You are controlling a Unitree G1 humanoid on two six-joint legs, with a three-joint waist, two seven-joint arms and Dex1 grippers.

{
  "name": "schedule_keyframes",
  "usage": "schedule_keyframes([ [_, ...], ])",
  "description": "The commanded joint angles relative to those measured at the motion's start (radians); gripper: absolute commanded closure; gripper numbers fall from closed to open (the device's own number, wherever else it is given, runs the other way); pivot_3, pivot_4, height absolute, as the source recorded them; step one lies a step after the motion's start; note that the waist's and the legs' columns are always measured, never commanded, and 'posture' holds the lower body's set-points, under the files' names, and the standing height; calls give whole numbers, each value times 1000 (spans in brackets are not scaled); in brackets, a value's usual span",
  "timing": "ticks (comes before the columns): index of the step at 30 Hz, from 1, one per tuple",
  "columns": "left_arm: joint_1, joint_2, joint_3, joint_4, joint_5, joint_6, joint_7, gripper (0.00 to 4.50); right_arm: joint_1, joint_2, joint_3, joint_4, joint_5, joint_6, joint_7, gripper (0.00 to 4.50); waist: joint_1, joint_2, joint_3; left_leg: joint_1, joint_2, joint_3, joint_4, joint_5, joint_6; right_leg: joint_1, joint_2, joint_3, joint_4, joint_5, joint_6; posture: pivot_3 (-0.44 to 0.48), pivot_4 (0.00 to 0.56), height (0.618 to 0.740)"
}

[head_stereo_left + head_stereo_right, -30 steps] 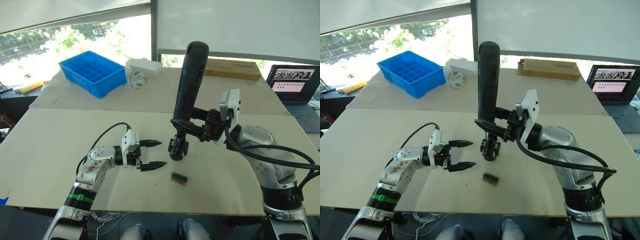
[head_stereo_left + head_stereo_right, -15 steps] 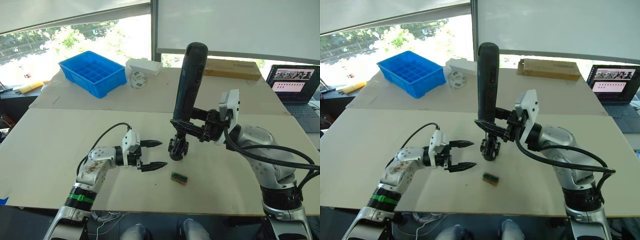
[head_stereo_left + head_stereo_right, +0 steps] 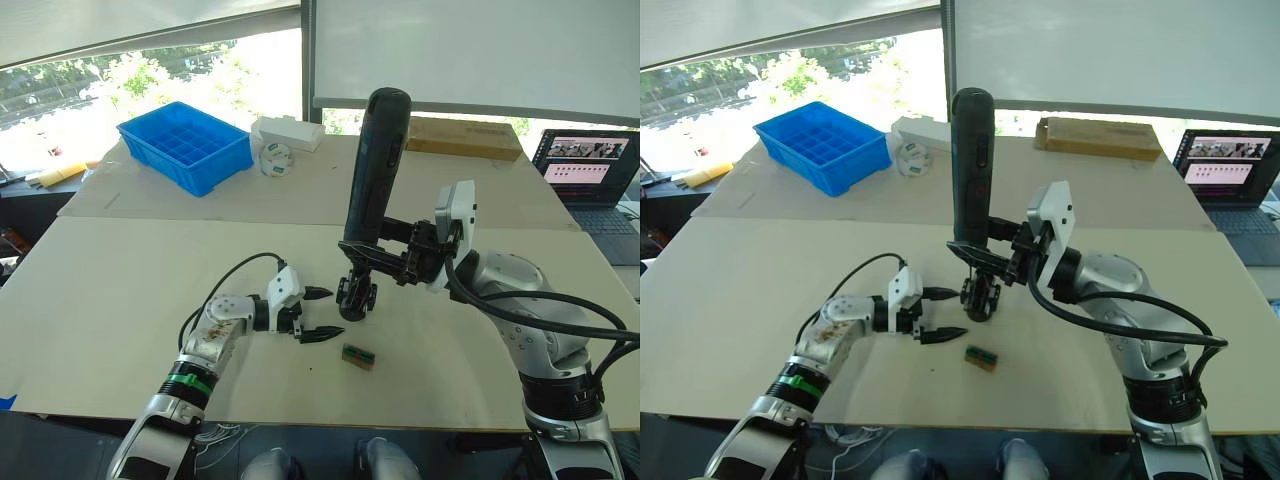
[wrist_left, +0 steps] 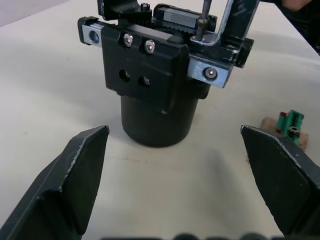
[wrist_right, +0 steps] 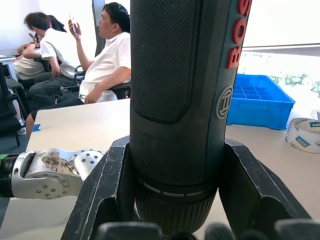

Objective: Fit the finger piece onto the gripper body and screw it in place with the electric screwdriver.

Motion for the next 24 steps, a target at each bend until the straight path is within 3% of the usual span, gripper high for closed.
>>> schedule_keyframes([
  [1,-40,-30,-8,44,15,-51,-9,0,-9,5,-20,-60,8,-37,-3,2581,0,0,0,0,0,0,0,0,0,0,0,0,0,0,0,0,150,740],
  [11,-127,-118,4,191,50,-104,12,0,-1,8,-21,-74,8,-34,-14,2581,0,0,0,0,0,0,0,0,0,0,0,0,0,0,0,0,150,740],
  [20,-144,-136,7,222,52,-119,7,0,8,8,-19,-87,9,-29,-23,2581,0,0,0,0,0,0,0,0,0,0,0,0,0,0,0,0,150,740],
  [23,-140,-121,-8,235,75,-137,1,780,9,8,-19,-87,9,-30,-24,2581,0,0,0,0,0,0,0,0,0,0,0,0,0,0,0,0,150,740],
  [24,-138,-120,-6,237,77,-134,2,1238,10,8,-19,-87,9,-30,-24,2581,0,0,0,0,0,0,0,0,0,0,0,0,0,0,0,0,150,740],
])
